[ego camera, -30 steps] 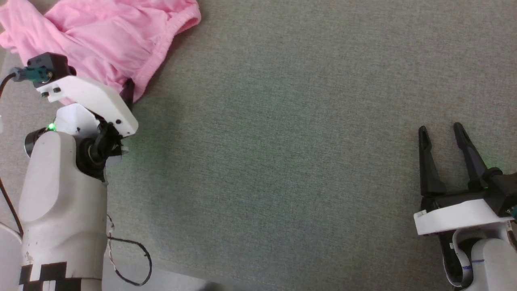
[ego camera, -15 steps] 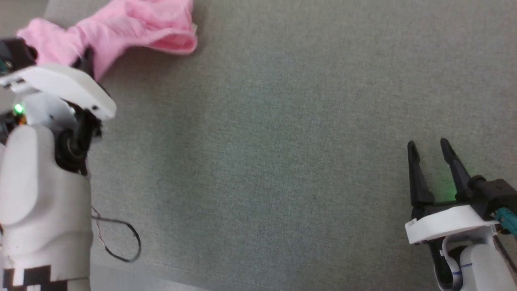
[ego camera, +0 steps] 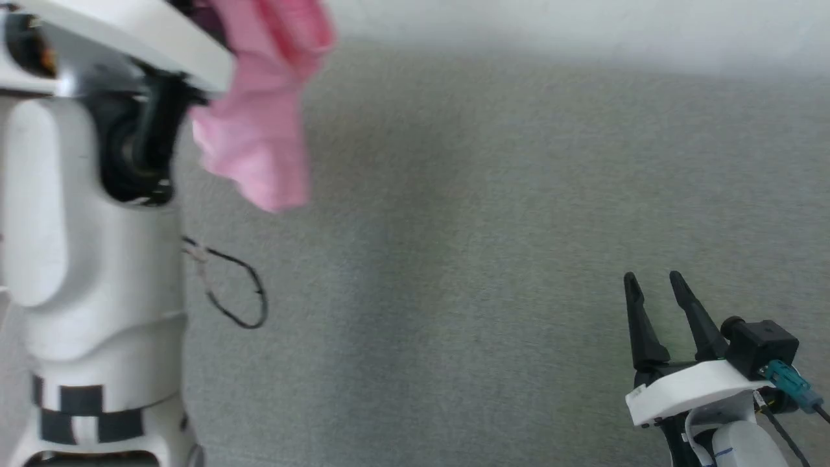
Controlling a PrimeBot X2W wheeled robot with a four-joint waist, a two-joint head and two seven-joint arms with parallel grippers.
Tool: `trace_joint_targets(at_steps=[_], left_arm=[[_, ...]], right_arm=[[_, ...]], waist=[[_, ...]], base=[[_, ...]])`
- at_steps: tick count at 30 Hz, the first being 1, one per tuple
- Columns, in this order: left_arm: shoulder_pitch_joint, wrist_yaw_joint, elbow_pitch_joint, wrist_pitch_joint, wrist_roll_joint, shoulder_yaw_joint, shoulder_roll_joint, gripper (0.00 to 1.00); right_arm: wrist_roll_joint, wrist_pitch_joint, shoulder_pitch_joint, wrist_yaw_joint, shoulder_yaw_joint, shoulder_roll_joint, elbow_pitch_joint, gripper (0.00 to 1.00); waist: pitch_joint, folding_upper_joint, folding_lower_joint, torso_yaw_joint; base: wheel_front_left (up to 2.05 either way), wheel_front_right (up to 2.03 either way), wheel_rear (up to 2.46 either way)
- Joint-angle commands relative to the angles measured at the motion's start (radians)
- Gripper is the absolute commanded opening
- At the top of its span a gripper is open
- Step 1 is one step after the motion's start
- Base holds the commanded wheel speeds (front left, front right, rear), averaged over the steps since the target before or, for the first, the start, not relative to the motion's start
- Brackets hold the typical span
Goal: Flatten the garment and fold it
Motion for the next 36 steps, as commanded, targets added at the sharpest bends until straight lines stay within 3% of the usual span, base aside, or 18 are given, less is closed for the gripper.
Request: trace_joint_targets(at_steps=[1, 8, 14, 20, 25, 26, 27, 31, 36], left_arm=[[-0.009, -0.009, -0.010, 0.005, -0.013, -0.017, -0.020, 0.00], [0.111, -0.032, 0.015, 0.041, -0.057, -0.193, -0.100, 0.00], [0.270, -0.026, 0.151, 0.020, -0.130, -0.367, -0.121, 0.00], [0.370, 0.025, 0.331, 0.060, -0.238, -0.568, -0.122, 0.00], [0.398, 0.056, 0.373, 0.074, -0.347, -0.631, -0.122, 0.00], [0.399, 0.061, 0.365, 0.066, -0.377, -0.638, -0.122, 0.33], [0.395, 0.068, 0.360, 0.056, -0.389, -0.647, -0.122, 1.00], [0.373, 0.087, 0.325, 0.010, -0.418, -0.638, -0.122, 1.00], [0.362, 0.104, 0.239, -0.060, -0.441, -0.554, -0.093, 1.00]], right_arm=[[0.008, -0.005, 0.009, -0.001, -0.006, 0.001, 0.002, 1.00], [0.021, -0.005, 0.028, -0.001, -0.022, 0.001, -0.003, 1.00], [0.026, -0.005, 0.034, -0.001, -0.012, 0.001, -0.003, 1.00], [0.036, -0.005, 0.025, -0.001, -0.002, 0.001, -0.006, 1.00], [0.041, -0.005, 0.029, -0.001, 0.008, 0.001, -0.003, 1.00], [0.041, -0.005, 0.033, -0.001, 0.006, 0.001, -0.002, 1.00], [0.042, -0.005, 0.037, -0.001, 0.003, 0.001, -0.002, 1.00], [0.039, -0.005, 0.059, -0.001, -0.004, 0.001, 0.006, 1.00], [0.043, -0.005, 0.074, -0.001, -0.007, 0.001, 0.012, 1.00]], waist=[[-0.058, 0.0000, 0.0003, -0.065], [-0.067, 0.0000, 0.0003, -0.107], [-0.063, 0.0000, 0.0003, -0.138], [-0.057, 0.0000, 0.0003, -0.158], [-0.063, 0.0000, 0.0003, -0.158], [-0.067, 0.0000, 0.0003, -0.154], [-0.072, 0.0000, 0.0003, -0.149], [-0.097, 0.0000, 0.0003, -0.124], [-0.133, 0.0000, 0.0003, -0.098]], base=[[0.00, 0.00, 0.00], [0.00, 0.00, 0.00], [0.00, 0.00, 0.00], [0.00, 0.00, 0.00], [0.00, 0.00, 0.00], [0.00, 0.00, 0.00], [0.00, 0.00, 0.00], [0.00, 0.00, 0.00], [0.00, 0.00, 0.00]])
